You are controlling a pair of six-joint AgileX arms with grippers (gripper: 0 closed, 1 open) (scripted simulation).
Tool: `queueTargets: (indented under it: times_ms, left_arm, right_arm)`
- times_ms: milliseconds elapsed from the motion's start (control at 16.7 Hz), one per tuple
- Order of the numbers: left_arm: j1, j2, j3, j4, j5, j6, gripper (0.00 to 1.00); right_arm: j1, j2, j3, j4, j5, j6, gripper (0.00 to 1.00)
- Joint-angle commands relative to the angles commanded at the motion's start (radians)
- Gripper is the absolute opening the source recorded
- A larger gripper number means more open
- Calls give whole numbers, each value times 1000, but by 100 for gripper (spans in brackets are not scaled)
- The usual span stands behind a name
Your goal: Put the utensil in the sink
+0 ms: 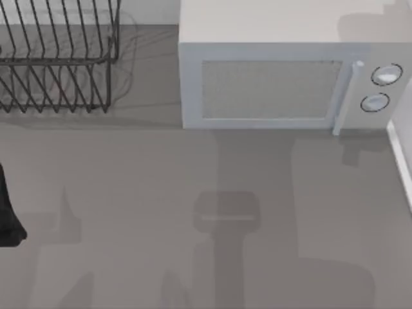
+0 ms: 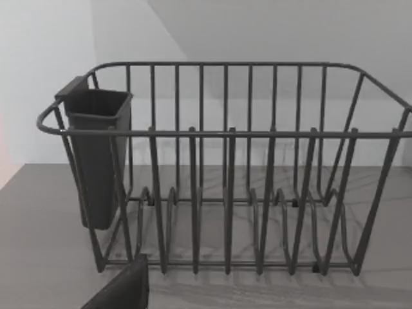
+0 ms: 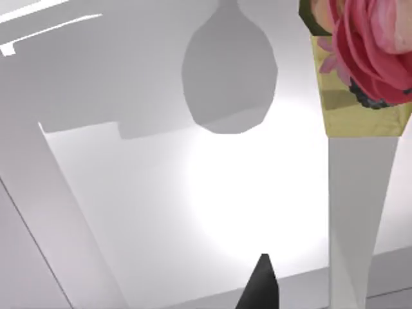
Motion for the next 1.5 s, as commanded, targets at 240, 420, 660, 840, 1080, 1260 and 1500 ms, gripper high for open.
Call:
queueTargets:
  times_ms: [240,420,660,840,1080,1260,1500]
  left_arm:
    - [0,0,0,0,0,0,100]
    - [0,0,0,0,0,0,100]
    - [0,0,0,0,0,0,100]
    - [0,0,0,0,0,0,100]
    - [0,0,0,0,0,0,100]
    - [0,0,0,0,0,0,100]
    - [0,0,0,0,0,0,100]
  right_arm:
    - [4,95,146,-30,2,23,0]
    - [5,102,156,-31,2,25,0]
    - [-9,68,116,-26,3,25,0]
    - [-5,47,13,44,2,24,0]
    - [-3,3,-194,186,0,25,0]
    - [1,-30,-282,269,0,22,0]
    - [2,-35,-291,277,0,22,0]
